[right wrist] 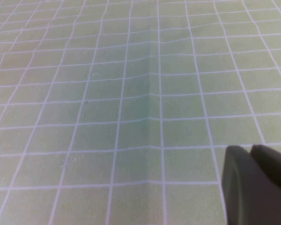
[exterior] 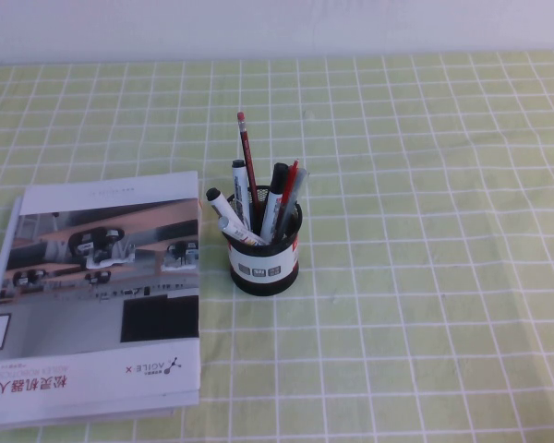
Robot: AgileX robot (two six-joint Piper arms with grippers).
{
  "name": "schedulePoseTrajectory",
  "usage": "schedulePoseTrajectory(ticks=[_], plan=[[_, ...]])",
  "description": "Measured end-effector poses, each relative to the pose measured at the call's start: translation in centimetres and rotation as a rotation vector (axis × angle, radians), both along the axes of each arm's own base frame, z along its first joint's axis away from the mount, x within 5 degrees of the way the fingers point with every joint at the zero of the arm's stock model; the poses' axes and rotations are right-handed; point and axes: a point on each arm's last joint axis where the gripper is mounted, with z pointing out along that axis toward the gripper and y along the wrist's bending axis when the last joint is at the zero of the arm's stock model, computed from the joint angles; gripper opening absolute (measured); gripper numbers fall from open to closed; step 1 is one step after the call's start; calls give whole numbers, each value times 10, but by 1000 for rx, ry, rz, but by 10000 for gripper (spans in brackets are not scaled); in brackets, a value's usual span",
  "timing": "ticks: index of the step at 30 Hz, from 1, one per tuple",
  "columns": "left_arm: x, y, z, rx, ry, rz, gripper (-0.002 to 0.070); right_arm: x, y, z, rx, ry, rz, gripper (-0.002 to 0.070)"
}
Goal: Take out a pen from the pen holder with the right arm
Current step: 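Take a marker out of the pen holder and lay it on the table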
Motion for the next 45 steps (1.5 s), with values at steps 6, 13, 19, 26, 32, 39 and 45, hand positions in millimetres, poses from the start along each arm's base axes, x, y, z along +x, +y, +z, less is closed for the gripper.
schedulePoseTrajectory(ticks=[6,13,19,26,32,39,45], plan=[[0,0,0,0,0,0,-5,0,0,0,0,0,0,-13],[0,0,0,0,0,0,-5,0,0,0,0,0,0,-13],[0,0,0,0,0,0,-5,1,1,3,37,-28,-1,-13],[0,0,0,0,0,0,-5,2,3,11,174,-101,-9,-13],[0,0,0,0,0,0,-5,4,3,23,366,-215,-42,-13],[0,0,0,0,0,0,-5,5,-1,32,439,-302,-75,-13],[0,0,0,0,0,0,-5,5,-2,34,450,-331,-85,-13]])
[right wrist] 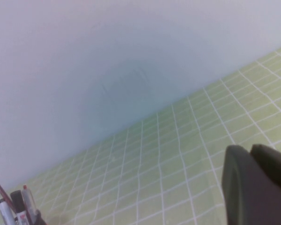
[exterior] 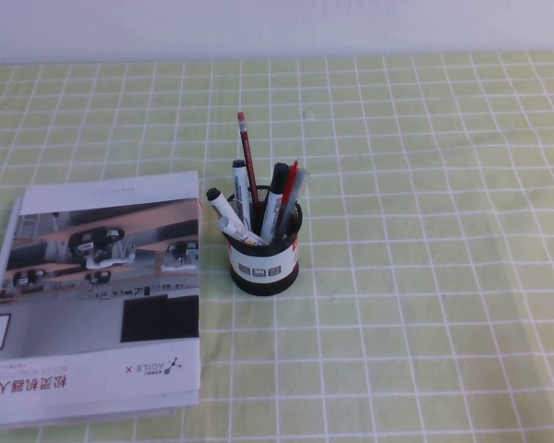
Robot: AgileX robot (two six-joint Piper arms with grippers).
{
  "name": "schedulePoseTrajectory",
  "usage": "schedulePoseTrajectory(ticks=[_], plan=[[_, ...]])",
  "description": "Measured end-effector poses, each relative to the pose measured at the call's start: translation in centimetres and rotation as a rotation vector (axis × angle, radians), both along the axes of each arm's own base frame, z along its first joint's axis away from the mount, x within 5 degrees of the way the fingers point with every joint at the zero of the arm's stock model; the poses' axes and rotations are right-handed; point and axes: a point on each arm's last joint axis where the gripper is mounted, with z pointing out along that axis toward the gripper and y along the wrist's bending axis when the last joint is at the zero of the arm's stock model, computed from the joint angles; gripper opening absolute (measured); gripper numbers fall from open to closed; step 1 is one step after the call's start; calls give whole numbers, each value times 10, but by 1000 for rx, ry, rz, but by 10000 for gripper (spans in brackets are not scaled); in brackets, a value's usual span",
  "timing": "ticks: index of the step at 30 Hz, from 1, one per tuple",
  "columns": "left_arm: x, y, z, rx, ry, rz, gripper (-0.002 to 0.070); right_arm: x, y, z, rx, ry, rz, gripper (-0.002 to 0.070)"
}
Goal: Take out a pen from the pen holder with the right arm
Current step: 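Take a marker out of the pen holder and lay it on the table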
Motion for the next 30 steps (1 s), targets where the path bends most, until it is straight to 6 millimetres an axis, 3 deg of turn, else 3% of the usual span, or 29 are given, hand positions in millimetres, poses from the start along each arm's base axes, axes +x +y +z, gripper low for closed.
schedulePoseTrajectory(ticks=[8,14,22,30], plan=[[0,0,0,0,0,0,-5,-1,3,-2,14,50,36,-13],[0,0,0,0,0,0,-5,5,10,26,-23,173,111,-13],[0,0,0,0,0,0,-5,40,20,59,-212,398,219,-13],[0,0,0,0,0,0,-5,82,28,60,-295,556,311,-13]])
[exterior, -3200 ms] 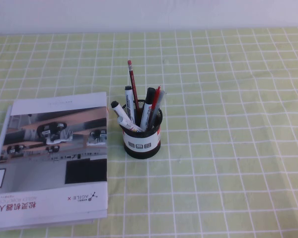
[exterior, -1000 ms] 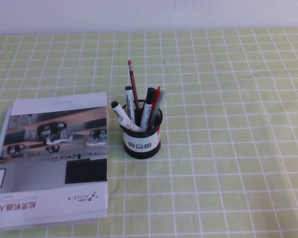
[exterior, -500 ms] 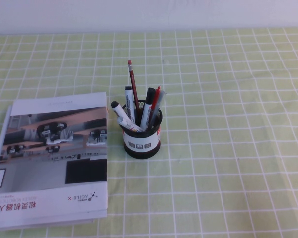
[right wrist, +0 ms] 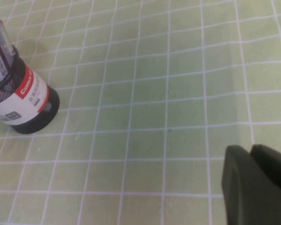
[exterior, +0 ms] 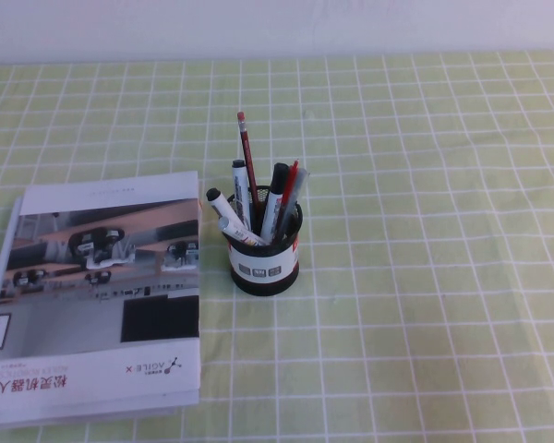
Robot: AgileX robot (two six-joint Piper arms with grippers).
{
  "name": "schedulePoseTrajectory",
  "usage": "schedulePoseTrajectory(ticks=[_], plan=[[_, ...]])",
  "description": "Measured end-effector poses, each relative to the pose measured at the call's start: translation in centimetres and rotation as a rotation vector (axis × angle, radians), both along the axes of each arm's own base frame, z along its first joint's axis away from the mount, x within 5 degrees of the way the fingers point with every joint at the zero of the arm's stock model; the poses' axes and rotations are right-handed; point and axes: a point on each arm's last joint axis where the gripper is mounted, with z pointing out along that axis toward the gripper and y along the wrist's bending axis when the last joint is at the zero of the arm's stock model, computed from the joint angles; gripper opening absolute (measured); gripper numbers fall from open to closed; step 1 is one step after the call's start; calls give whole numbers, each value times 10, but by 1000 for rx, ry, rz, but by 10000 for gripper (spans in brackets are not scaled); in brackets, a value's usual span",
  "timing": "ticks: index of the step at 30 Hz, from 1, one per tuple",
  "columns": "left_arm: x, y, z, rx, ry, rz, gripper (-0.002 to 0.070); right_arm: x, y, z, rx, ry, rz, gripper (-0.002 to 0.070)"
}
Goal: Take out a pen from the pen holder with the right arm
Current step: 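Take a marker out of the pen holder and lay it on the table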
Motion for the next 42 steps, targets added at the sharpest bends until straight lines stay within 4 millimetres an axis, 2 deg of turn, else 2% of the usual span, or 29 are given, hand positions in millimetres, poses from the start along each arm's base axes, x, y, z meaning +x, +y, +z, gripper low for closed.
schedulePoseTrajectory(ticks=[7,11,15,18,23,28,31,38,42], plan=[[0,0,0,0,0,0,-5,13,10,-4,5,16,93,-13],[0,0,0,0,0,0,-5,15,21,4,-24,-42,161,-13],[0,0,0,0,0,0,-5,14,44,18,-41,-139,275,-13],[0,0,0,0,0,0,-5,14,64,22,-64,-168,377,-13],[0,0,0,0,0,0,-5,15,96,15,-171,-187,540,-13],[0,0,0,0,0,0,-5,18,117,6,-281,-239,623,0],[0,0,0,0,0,0,-5,21,129,1,-339,-304,668,53],[0,0,0,0,0,0,-5,33,156,-12,-293,-431,724,308],[0,0,0,0,0,0,-5,43,173,-24,-237,-502,747,350]])
